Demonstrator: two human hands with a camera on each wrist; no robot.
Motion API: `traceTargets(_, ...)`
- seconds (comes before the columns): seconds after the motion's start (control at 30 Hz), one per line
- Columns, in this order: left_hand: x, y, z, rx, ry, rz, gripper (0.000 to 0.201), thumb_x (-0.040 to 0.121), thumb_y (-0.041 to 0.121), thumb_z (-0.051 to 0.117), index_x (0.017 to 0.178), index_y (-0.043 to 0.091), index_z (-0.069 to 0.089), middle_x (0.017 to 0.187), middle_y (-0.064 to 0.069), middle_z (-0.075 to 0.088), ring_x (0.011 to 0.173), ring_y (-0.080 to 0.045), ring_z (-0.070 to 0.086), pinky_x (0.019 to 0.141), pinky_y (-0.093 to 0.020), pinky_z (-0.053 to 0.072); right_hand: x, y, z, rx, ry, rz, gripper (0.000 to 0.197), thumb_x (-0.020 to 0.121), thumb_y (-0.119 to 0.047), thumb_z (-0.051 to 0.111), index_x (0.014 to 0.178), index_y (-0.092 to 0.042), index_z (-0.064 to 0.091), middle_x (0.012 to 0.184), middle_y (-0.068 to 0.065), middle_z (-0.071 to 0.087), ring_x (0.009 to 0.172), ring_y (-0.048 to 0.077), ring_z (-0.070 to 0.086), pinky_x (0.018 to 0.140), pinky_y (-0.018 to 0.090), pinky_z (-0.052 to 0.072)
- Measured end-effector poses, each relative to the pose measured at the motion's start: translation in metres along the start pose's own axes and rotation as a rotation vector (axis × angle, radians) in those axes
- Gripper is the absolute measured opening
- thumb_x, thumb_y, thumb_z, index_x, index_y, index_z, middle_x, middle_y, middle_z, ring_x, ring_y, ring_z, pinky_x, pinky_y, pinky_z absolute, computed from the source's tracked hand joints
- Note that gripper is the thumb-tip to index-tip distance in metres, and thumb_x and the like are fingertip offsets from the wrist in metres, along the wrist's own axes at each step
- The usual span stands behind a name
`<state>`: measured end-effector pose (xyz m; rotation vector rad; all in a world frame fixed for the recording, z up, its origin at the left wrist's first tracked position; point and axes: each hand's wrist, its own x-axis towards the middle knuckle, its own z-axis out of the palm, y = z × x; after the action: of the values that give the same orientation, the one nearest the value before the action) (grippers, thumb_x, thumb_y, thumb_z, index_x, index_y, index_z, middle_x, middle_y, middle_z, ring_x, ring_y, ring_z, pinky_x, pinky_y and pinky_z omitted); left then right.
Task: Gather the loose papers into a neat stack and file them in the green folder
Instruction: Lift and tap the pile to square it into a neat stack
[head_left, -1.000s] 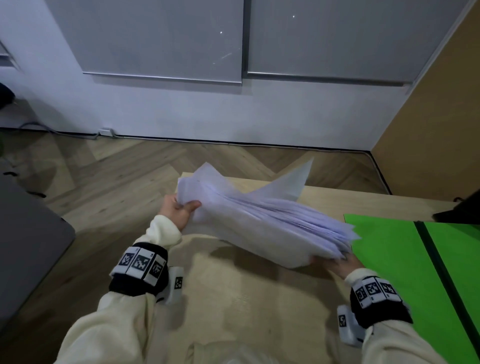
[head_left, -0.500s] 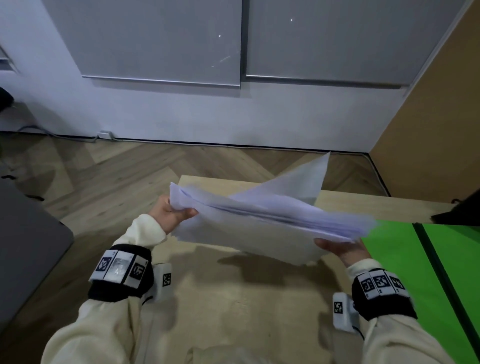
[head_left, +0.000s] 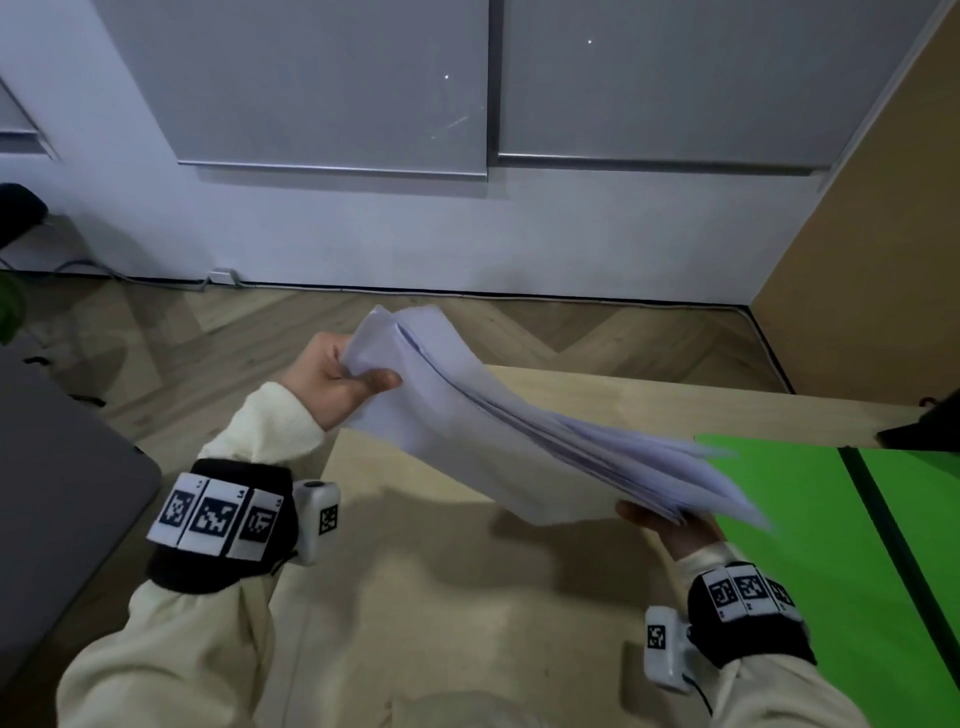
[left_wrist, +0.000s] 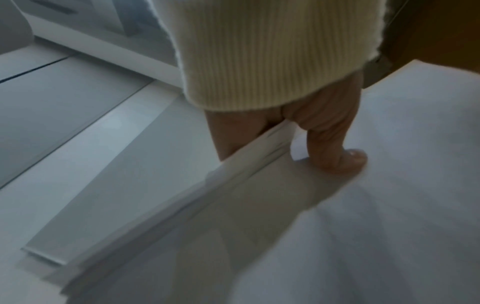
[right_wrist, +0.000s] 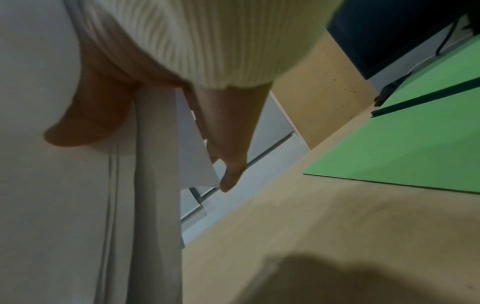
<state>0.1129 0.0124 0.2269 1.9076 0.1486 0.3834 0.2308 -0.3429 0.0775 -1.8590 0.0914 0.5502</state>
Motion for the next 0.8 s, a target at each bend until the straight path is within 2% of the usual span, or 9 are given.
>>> traceTargets(0.1, 0.005, -0.017, 0.013, -0.003, 0.143, -0.042, 0.024, 0.068, 0.026, 0.079, 0.049, 0.025, 0.064, 0.047, 0.015, 0.062, 0.042, 0.004, 0.052, 0.046, -0.005, 0.042, -0.005, -0.010, -0.008, -0.006, 0.134, 0.053, 0.053, 0.078, -0.018, 0.073, 0.125, 0.000, 0.056, 0.133, 0.017, 0.055, 0.130, 0.027, 0.047, 0.106, 0.027, 0.028)
traceTargets(0.2, 0.005, -0.040, 0.031, -0.016, 0.268, -0.159, 0.025, 0.081, -0.001, 0.067, 0.063, 0.015, 0.061, 0.046, 0.020, 0.065, 0.043, 0.008, 0.058, 0.047, -0.005, 0.046, -0.006, -0.020, -0.014, 0.080, 0.349, -0.011, 0.085, 0.070, -0.036, 0.076, 0.134, 0.008, 0.041, 0.140, 0.023, 0.046, 0.132, 0.029, 0.043, 0.111, 0.029, 0.026)
traceTargets(0.27, -0.001, -0.058, 0.043, -0.093, 0.311, -0.245, 0.023, 0.083, 0.000, 0.065, 0.069, 0.018, 0.062, 0.047, 0.024, 0.065, 0.046, 0.012, 0.060, 0.049, -0.005, 0.049, -0.013, -0.027, -0.023, 0.204, 0.425, -0.086, 0.072, 0.073, -0.024, 0.076, 0.127, 0.010, 0.043, 0.132, 0.022, 0.051, 0.123, 0.023, 0.053, 0.103, 0.025, 0.036)
traceTargets(0.33, -0.011, -0.080, 0.056, -0.083, 0.306, -0.281, 0.014, 0.079, 0.007, 0.072, 0.077, 0.019, 0.066, 0.059, 0.019, 0.071, 0.056, 0.014, 0.063, 0.056, -0.007, 0.052, -0.019, -0.031, -0.023, 0.298, 0.401, -0.139, 0.033, 0.069, -0.018, 0.078, 0.094, -0.005, 0.061, 0.095, 0.003, 0.071, 0.080, 0.003, 0.069, 0.071, 0.009, 0.052)
traceTargets(0.4, -0.024, -0.097, 0.072, -0.006, 0.253, -0.333, 0.021, 0.074, 0.008, 0.076, 0.093, 0.011, 0.069, 0.085, 0.002, 0.072, 0.072, 0.006, 0.065, 0.061, -0.007, 0.049, -0.018, -0.015, -0.019, 0.270, 0.330, -0.129, 0.019, 0.068, -0.012, 0.079, 0.079, -0.005, 0.065, 0.052, -0.016, 0.068, 0.050, 0.000, 0.061, 0.042, 0.005, 0.044)
traceTargets(0.43, -0.030, -0.100, 0.081, 0.026, 0.229, -0.382, 0.028, 0.074, 0.007, 0.076, 0.101, 0.004, 0.068, 0.093, -0.006, 0.068, 0.079, -0.004, 0.065, 0.059, -0.005, 0.047, -0.019, -0.007, -0.016, 0.242, 0.307, -0.101, 0.022, 0.070, -0.004, 0.077, 0.087, 0.003, 0.067, 0.050, -0.015, 0.067, 0.044, -0.002, 0.059, 0.038, 0.006, 0.042)
traceTargets(0.53, -0.037, -0.098, 0.096, -0.032, 0.298, -0.520, 0.029, 0.076, 0.016, 0.076, 0.098, 0.001, 0.066, 0.091, -0.007, 0.063, 0.077, -0.018, 0.061, 0.049, -0.003, 0.043, -0.020, 0.011, -0.010, 0.216, 0.248, -0.032, 0.044, 0.071, 0.004, 0.074, 0.113, 0.005, 0.061, 0.092, 0.012, 0.067, 0.056, 0.002, 0.066, 0.043, 0.009, 0.047)
traceTargets(0.67, -0.028, -0.083, 0.102, -0.249, 0.523, -0.495, 0.075, 0.054, 0.056, 0.073, 0.106, 0.003, 0.065, 0.099, -0.007, 0.066, 0.094, -0.019, 0.061, 0.073, -0.016, 0.049, -0.017, 0.012, -0.011, 0.212, 0.235, -0.033, 0.048, 0.069, 0.003, 0.076, 0.114, 0.005, 0.061, 0.102, 0.019, 0.063, 0.089, 0.024, 0.059, 0.077, 0.029, 0.047)
traceTargets(0.8, -0.014, -0.069, 0.110, -0.276, 0.724, -0.569, 0.065, 0.072, 0.048, 0.072, 0.121, 0.008, 0.057, 0.111, -0.001, 0.054, 0.107, -0.019, 0.053, 0.089, -0.025, 0.038, -0.018, 0.009, -0.013, 0.173, 0.220, -0.045, 0.043, 0.069, 0.001, 0.077, 0.109, -0.001, 0.063, 0.096, 0.014, 0.063, 0.085, 0.023, 0.059, 0.044, 0.013, 0.048)
